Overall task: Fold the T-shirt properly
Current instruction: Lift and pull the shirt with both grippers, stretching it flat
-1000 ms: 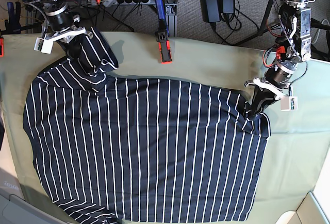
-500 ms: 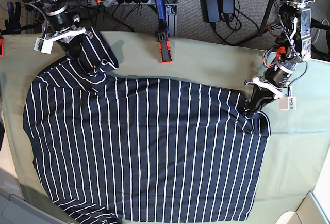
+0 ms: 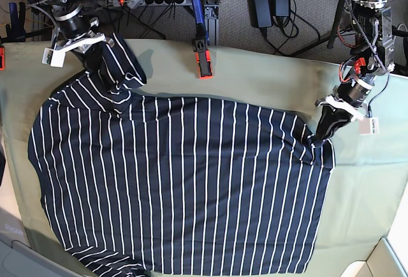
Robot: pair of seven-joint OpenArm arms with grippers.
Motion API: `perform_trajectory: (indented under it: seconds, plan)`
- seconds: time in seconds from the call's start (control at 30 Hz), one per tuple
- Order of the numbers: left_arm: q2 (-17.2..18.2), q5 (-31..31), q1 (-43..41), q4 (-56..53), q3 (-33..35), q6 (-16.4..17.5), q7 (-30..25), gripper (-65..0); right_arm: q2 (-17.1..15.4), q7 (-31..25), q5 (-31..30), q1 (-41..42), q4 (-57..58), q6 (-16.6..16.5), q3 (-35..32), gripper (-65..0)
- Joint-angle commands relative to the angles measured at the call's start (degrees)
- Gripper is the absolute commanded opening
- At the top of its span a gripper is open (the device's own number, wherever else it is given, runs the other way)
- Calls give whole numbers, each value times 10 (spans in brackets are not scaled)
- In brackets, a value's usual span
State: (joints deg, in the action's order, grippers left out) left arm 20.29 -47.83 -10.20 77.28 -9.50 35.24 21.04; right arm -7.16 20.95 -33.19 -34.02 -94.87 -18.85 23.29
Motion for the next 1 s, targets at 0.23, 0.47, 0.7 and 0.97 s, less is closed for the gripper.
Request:
perform_trajectory:
  seconds: [0.23,0.47,0.7,0.97]
  plan:
    - [35,-56,-56,30,-44,48,-11,-650,-43,51,-41,-48,-30,-22,43,-650]
    - [47,-60,-121,102,-78,48,-10,-650,-83,60,-85,-103,-61,-38,96,-650]
    - [46,-69,-169,146,-122,48,-10,-650,-111,63,-108,-155,-93,-39,139,-650]
    - [46,-94,-183,146,-167,48,3,-650,-130,80,-164,-171,-95,-56,187,-650]
